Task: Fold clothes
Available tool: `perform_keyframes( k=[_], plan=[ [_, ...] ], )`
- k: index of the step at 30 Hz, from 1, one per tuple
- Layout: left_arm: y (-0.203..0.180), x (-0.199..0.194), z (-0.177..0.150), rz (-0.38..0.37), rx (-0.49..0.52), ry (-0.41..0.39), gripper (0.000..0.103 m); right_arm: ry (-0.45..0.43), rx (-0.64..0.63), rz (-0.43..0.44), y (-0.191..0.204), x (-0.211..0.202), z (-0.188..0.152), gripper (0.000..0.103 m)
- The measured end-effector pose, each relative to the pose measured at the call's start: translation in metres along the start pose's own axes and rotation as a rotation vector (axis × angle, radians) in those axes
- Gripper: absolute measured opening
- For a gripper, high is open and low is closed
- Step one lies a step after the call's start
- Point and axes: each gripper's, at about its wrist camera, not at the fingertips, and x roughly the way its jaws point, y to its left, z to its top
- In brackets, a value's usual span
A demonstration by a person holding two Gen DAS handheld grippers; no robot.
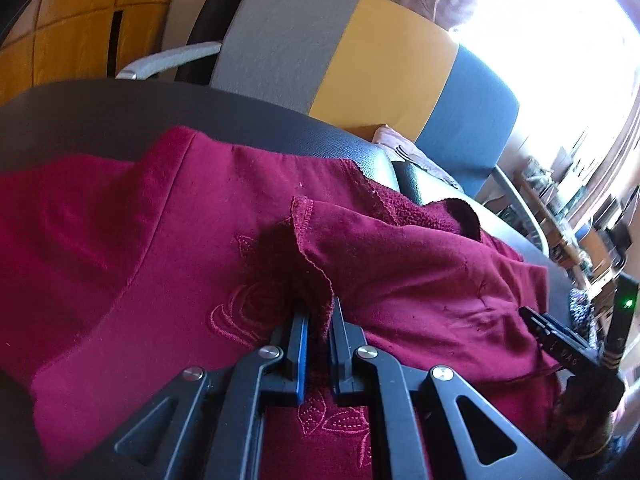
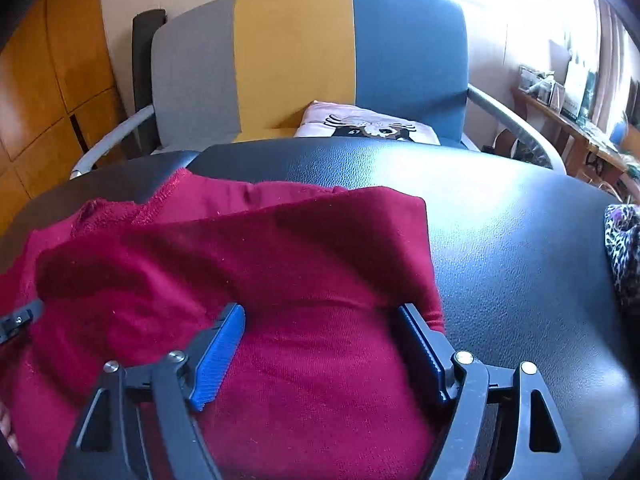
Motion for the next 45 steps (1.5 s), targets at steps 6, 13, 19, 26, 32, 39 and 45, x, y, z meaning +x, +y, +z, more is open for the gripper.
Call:
perform_keyframes(
  k=[6, 13, 19, 26, 32, 39, 45],
  plan=[
    [-0.010, -0.002, 0.002, 0.038, 0.036, -0.007, 0.009, -0.002, -0.003, -0.029, -0.005, 0.010, 0.007, 0.080],
    [0.011, -0.013, -0.006, -0.068, -0.086, 0.007, 0.009, -0.001, -0.012, -0.028, -0.006, 0.007, 0.006, 0.081],
    [0.054, -0.055, -0.004, -0.086, -0.225, 0.000, 0.023, 0.002, -0.024, -0.038, -0.005, 0.006, 0.004, 0.081],
    [0.186, -0.126, 0.001, 0.125, -0.410, -0.044, 0.023, 0.003, -0.030, -0.048, -0.004, 0.005, 0.004, 0.082],
    [0.310, -0.183, 0.019, 0.318, -0.596, -0.091, 0.025, 0.004, -0.033, -0.057, -0.003, 0.005, 0.003, 0.083],
    [0.379, -0.199, 0.041, 0.379, -0.706, -0.119, 0.029, 0.006, -0.035, -0.063, -0.003, 0.006, 0.003, 0.085],
    [0.389, -0.170, 0.057, 0.404, -0.733, -0.103, 0.029, 0.007, -0.032, -0.061, -0.004, 0.005, 0.004, 0.086]
  ],
)
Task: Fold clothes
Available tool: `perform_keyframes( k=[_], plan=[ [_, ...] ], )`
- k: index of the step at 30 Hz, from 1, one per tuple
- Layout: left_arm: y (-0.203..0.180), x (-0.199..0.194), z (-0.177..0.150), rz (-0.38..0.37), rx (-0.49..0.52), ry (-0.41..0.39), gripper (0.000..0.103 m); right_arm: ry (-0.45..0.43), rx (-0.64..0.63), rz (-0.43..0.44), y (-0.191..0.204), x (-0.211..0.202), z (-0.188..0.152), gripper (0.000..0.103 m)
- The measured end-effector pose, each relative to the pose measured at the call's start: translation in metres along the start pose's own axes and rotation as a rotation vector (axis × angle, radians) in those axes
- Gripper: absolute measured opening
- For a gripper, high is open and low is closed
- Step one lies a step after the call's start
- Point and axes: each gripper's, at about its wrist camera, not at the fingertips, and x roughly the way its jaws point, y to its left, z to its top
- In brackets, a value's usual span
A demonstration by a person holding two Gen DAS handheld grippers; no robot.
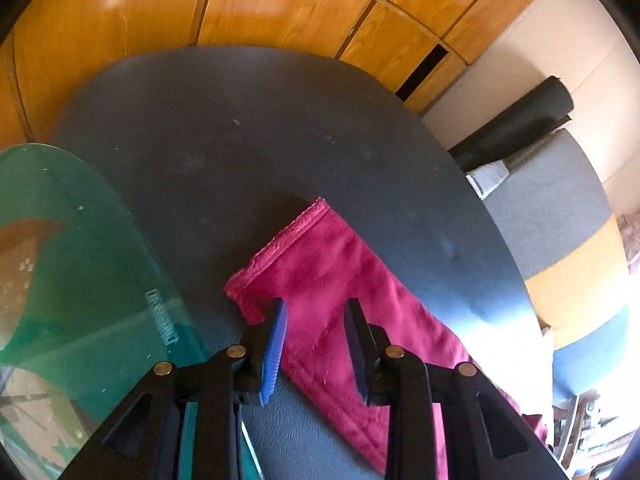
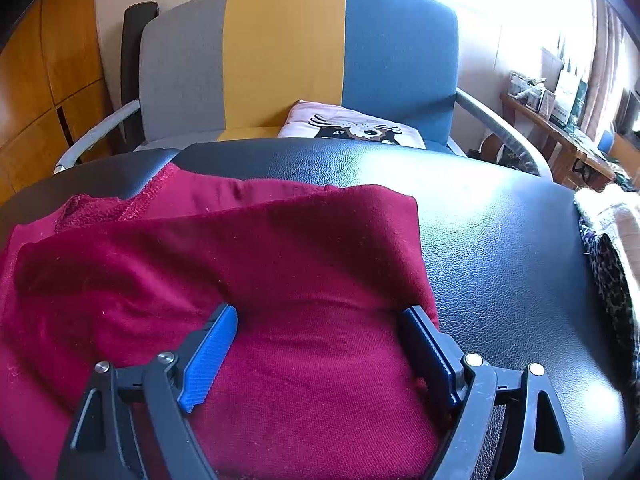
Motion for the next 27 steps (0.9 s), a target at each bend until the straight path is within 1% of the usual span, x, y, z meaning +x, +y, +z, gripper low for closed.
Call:
perform_keyframes(
  k=[5, 6, 7, 9, 10, 11, 12, 13, 14, 16, 20, 21, 24, 27],
  plan=[
    [-0.007, 0.012, 0.000, 0.039, -0.006, -0.014, 0.029, 0.001, 0.004, 0.002, -0.001, 0.000, 0.000, 0.086],
    [-0.007, 0.009, 0.000, 0.048, -0.021, -0.029, 0.029, 0.000, 0.005, 0.003, -0.001, 0.001, 0.000, 0.086],
    [-0.006, 0.003, 0.000, 0.060, -0.039, -0.055, 0.026, 0.001, 0.006, 0.003, -0.001, 0.000, 0.000, 0.087],
    [-0.006, -0.013, 0.001, 0.049, -0.060, -0.136, 0.029, 0.000, 0.008, 0.005, -0.001, 0.000, 0.000, 0.087],
    [-0.007, -0.016, 0.003, 0.055, -0.049, -0.149, 0.031, 0.000, 0.008, 0.006, -0.002, 0.001, 0.000, 0.087],
    [-0.007, -0.017, 0.005, 0.062, -0.044, -0.145, 0.032, 0.000, 0.009, 0.006, -0.002, 0.001, 0.000, 0.087],
    [-0.005, -0.015, 0.007, 0.069, -0.046, -0.124, 0.032, 0.000, 0.009, 0.007, -0.002, 0.001, 0.000, 0.087],
    [-0.003, -0.013, 0.010, 0.083, -0.057, -0.110, 0.038, -0.001, 0.011, 0.008, -0.002, 0.001, 0.000, 0.087],
    [0.001, -0.012, 0.012, 0.099, -0.071, -0.100, 0.041, -0.001, 0.010, 0.008, -0.002, 0.000, 0.000, 0.087],
    [0.004, -0.003, 0.013, 0.112, -0.090, -0.065, 0.042, -0.001, 0.011, 0.009, -0.002, 0.000, 0.000, 0.087],
    [-0.001, 0.013, 0.012, 0.083, -0.085, -0.010, 0.045, -0.001, 0.013, 0.010, -0.001, 0.000, -0.001, 0.087],
    [-0.004, 0.018, 0.011, 0.087, -0.075, -0.003, 0.045, -0.001, 0.013, 0.010, -0.001, 0.000, -0.001, 0.087],
    [-0.015, 0.026, 0.008, 0.120, -0.030, -0.018, 0.047, -0.002, 0.014, 0.012, -0.001, 0.000, 0.000, 0.087],
    [-0.019, 0.028, 0.006, 0.156, -0.009, -0.020, 0.047, -0.002, 0.014, 0.012, 0.000, 0.000, -0.001, 0.087]
  ],
)
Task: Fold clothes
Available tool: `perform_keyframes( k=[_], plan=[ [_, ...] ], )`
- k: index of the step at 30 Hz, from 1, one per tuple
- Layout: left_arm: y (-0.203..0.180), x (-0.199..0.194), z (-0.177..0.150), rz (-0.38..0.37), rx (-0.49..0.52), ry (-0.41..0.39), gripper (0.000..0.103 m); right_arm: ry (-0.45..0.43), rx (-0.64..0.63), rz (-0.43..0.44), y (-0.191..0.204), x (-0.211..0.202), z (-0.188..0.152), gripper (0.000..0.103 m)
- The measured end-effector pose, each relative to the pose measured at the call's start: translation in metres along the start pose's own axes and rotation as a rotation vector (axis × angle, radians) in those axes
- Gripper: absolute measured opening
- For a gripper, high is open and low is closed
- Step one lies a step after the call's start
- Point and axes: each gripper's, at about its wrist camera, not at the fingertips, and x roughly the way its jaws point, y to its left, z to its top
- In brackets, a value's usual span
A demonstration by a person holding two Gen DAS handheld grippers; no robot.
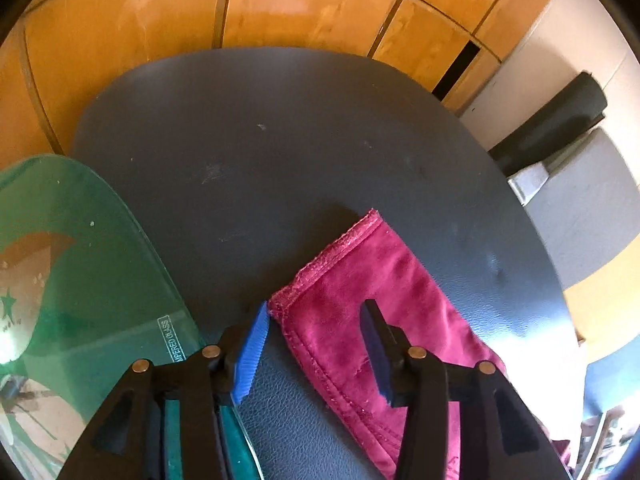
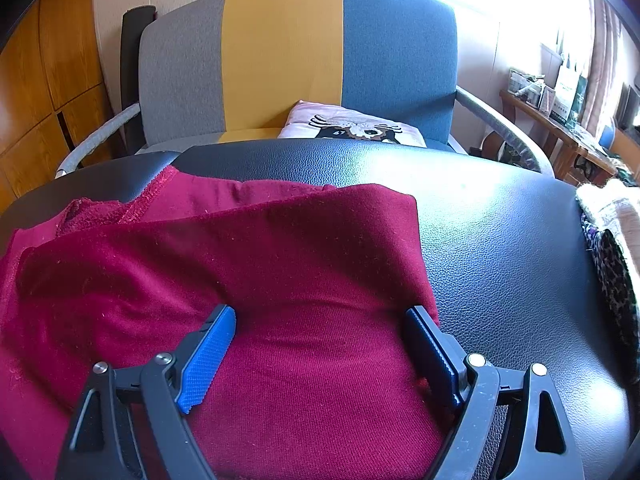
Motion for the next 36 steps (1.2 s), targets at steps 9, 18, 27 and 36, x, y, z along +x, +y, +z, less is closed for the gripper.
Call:
perform_keyframes(
  k=[9, 18, 27, 36],
  plan=[
    [-0.022, -0.011, -0.010, -0.002, 0.057, -0.020, 0.007, 0.000, 0.000, 0.000, 0.000, -0.001, 0.000, 0.087],
    [-0.110, -0.105, -0.059, -0.514, 0.159, -0.081, 0.007, 0.000, 0.002, 0.006, -0.001, -0.001, 0.000, 0.087],
    [-0.229, -0.115, -0.193, -0.708, 0.414, 0.052, 0.007, 0.000, 0.005, 0.016, -0.003, 0.000, 0.000, 0.088],
    [-0.254, -0.096, -0.286, -0.711, 0.576, 0.218, 0.022, 0.003, 0.011, 0.030, -0.004, 0.000, 0.001, 0.090]
  ],
)
